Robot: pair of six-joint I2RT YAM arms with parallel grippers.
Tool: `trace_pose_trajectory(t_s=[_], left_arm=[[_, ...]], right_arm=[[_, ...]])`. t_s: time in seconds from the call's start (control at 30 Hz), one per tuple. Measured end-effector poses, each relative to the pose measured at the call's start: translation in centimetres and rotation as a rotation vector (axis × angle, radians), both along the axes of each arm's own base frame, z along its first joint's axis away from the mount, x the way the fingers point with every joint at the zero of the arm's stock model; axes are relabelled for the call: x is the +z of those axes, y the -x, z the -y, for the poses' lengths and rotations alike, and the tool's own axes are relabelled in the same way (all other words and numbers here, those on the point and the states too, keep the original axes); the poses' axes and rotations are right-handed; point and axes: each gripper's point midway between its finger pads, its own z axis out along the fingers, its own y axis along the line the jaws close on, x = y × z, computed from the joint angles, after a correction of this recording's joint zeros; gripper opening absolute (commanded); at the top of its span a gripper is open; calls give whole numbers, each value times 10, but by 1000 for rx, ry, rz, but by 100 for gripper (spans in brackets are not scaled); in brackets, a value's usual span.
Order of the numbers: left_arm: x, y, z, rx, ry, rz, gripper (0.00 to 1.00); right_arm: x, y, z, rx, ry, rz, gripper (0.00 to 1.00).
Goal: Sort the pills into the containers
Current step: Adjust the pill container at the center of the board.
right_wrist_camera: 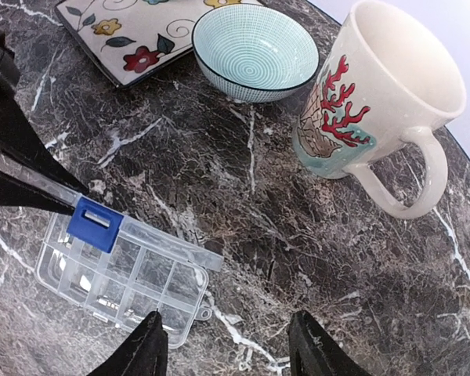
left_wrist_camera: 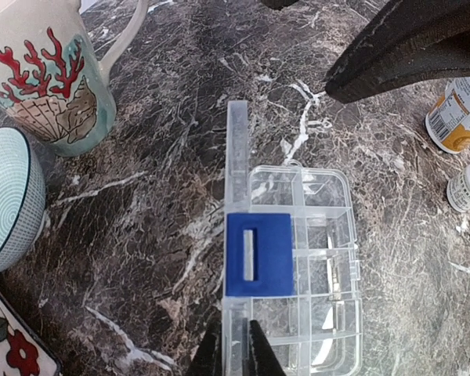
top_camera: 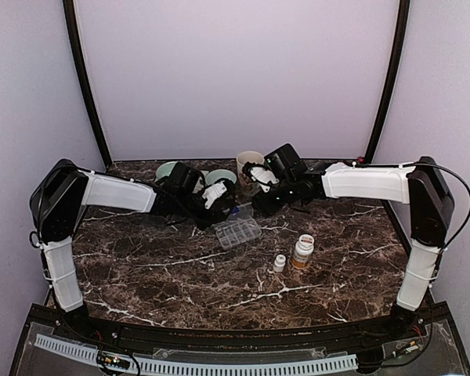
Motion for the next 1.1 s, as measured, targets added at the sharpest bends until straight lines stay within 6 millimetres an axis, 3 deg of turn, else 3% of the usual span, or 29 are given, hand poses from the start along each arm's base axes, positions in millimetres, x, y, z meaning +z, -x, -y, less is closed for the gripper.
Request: trace_pose_trajectory(t_s=[0.33,0.6,0.8,1.1], left_arm=[[-9,0,6,-90,-39,4,8],[-9,3,7,-147,-59,33,10],[-11,5,10,-194,-71,48,11],[-20,7,6,-220,-100,42,15]], right_arm=[[-6,9,-8,149,30,7,54],[-30,14,-13,216,62,-27,54],[-37,12,-13,231,76,-29,54],[-45,6,-27,274,63,-29,49]])
